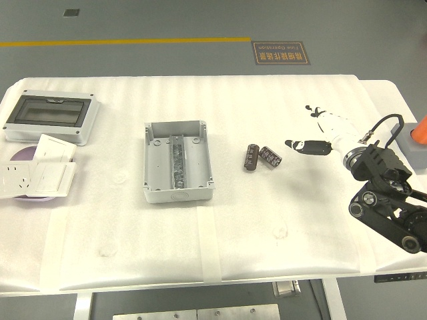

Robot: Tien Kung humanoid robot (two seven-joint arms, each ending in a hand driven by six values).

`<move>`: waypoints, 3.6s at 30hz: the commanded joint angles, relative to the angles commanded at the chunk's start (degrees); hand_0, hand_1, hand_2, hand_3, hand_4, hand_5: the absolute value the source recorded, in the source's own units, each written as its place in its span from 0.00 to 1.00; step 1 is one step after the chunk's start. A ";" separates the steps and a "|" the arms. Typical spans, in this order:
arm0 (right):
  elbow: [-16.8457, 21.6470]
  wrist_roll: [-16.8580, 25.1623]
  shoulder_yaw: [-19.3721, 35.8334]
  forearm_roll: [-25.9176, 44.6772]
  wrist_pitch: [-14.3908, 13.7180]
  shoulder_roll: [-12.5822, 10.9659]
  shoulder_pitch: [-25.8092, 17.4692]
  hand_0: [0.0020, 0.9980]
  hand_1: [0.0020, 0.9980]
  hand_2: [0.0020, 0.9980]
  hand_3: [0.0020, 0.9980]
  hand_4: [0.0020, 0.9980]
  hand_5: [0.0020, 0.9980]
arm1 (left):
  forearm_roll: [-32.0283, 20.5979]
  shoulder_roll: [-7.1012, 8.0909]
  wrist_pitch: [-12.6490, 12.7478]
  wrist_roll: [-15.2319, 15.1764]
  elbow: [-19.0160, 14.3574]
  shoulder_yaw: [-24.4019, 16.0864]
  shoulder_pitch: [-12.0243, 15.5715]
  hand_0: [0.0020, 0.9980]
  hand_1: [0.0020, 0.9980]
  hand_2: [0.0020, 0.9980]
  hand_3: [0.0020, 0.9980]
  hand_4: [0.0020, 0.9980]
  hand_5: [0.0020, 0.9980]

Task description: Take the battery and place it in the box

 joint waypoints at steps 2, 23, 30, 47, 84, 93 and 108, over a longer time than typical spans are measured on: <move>-0.02 0.00 -0.51 0.12 0.05 0.01 0.24 0.78 0.80 0.90 0.96 0.92 0.59 | 0.00 0.00 0.00 0.00 -0.01 0.01 0.00 0.67 0.68 0.62 0.64 0.65 0.23; 0.59 -1.01 -13.75 1.59 2.25 0.76 7.96 0.77 0.78 0.85 0.87 0.91 0.62 | -0.19 0.07 0.05 -0.05 -0.11 0.37 -0.26 0.67 0.68 0.62 0.64 0.65 0.24; 1.20 -1.49 -16.82 1.96 3.05 0.35 11.03 0.76 0.77 0.84 0.86 0.90 0.63 | -0.45 0.21 0.04 -0.04 -0.06 0.68 -0.22 0.67 0.68 0.62 0.64 0.65 0.24; -6.22 0.24 -20.69 10.38 2.95 7.46 16.46 0.75 0.76 0.83 0.85 0.89 0.65 | -0.93 0.33 0.04 -0.05 -0.08 1.31 -0.35 0.67 0.68 0.62 0.64 0.65 0.23; -13.28 -0.63 -28.25 13.28 4.78 12.52 19.93 0.74 0.75 0.82 0.84 0.87 0.66 | -0.78 0.59 0.10 -0.11 -0.13 1.47 -1.14 0.67 0.68 0.62 0.64 0.65 0.24; -13.61 -0.30 -28.55 13.36 4.29 12.30 19.76 0.74 0.74 0.81 0.84 0.87 0.67 | -0.58 0.53 0.09 -0.13 -0.21 1.37 -1.20 0.67 0.68 0.62 0.64 0.65 0.24; -13.44 0.31 -29.40 13.45 4.26 11.90 19.26 0.71 0.71 0.68 0.73 0.80 0.60 | -0.35 0.64 0.15 -0.22 -0.35 1.07 -1.37 0.67 0.68 0.62 0.64 0.65 0.24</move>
